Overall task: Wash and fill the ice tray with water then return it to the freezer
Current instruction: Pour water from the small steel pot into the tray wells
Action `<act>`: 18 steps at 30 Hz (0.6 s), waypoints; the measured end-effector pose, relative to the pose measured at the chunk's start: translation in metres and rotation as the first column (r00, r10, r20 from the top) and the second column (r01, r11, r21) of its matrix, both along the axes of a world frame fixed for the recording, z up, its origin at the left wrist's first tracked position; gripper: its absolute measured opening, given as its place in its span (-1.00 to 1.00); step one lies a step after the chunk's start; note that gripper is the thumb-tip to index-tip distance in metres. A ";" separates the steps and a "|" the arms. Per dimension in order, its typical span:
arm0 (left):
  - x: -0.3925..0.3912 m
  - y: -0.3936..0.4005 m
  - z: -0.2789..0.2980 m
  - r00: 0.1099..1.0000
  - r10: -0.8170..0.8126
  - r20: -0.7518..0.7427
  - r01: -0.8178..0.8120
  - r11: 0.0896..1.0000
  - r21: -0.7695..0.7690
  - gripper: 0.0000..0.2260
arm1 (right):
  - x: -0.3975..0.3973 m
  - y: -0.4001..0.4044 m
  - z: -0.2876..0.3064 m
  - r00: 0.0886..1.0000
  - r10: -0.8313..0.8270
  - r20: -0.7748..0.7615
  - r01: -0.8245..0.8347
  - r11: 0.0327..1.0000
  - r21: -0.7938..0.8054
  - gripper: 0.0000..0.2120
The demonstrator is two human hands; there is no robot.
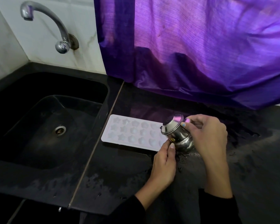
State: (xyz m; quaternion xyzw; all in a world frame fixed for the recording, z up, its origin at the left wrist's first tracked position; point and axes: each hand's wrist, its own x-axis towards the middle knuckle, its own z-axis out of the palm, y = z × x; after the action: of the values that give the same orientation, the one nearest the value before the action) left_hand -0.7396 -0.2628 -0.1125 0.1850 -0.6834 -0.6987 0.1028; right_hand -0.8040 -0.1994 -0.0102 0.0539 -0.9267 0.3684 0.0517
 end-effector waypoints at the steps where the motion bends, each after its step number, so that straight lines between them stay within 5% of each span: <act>1: -0.001 0.000 -0.001 1.000 0.000 0.003 0.000 1.000 0.004 -0.77 | 0.000 0.000 0.000 1.000 0.000 -0.006 0.000 1.000 0.006 -0.88; 18: -0.003 -0.004 -0.001 1.000 0.012 -0.013 -0.013 1.000 -0.023 -0.75 | -0.006 0.005 0.003 0.998 0.026 0.050 -0.022 0.997 -0.080 -0.91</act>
State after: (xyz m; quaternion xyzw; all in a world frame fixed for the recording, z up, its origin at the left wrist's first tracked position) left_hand -0.7428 -0.2671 -0.1131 0.1837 -0.6895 -0.6913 0.1135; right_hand -0.8103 -0.1942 -0.0074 0.0536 -0.9116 0.4067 0.0254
